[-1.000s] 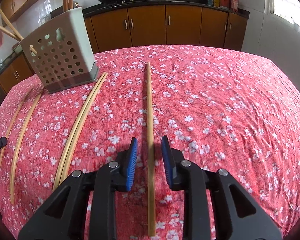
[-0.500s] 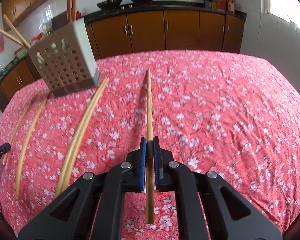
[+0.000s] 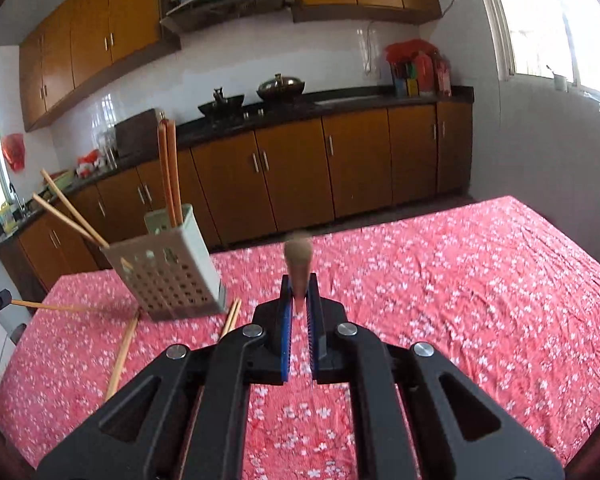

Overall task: Organize utensils
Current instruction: 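Lift the left tool's chopstick upright over the holder while the right tool lifts another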

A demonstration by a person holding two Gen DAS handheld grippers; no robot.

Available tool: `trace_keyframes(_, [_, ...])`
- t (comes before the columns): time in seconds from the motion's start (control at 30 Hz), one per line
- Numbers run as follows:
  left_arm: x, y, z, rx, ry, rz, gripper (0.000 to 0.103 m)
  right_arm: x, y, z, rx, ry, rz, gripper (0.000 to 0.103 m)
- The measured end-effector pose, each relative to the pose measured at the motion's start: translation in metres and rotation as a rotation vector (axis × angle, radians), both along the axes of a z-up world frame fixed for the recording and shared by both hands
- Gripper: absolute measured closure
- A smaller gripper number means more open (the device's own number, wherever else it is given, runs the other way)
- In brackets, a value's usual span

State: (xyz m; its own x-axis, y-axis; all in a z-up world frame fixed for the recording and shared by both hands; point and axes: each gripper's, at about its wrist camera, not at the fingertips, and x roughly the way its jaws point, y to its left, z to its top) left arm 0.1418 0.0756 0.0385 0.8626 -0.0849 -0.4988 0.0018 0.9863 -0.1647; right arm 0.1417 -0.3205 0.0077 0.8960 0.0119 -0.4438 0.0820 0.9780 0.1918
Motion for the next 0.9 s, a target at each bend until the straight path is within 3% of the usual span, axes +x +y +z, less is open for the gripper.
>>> trace_keyframes(0.23, [0.004,0.001,0.024,-0.002,-0.042,0.003,0.095,0.004,-0.001,0.016,0.018,-0.037,0.004,0.096])
trace_keyframes(0.47, [-0.003,-0.004,0.054,-0.008,-0.108,-0.02,0.095,0.0,0.01,0.051,0.064,-0.125,0.058,0.096])
trace_keyframes(0.73, [-0.013,-0.029,0.101,-0.069,-0.218,-0.092,0.096,-0.005,0.03,0.099,0.13,-0.264,0.15,0.096])
trace_keyframes(0.9, [-0.006,-0.059,0.134,-0.092,-0.311,-0.118,0.095,0.003,0.046,0.121,0.119,-0.344,0.175,0.096])
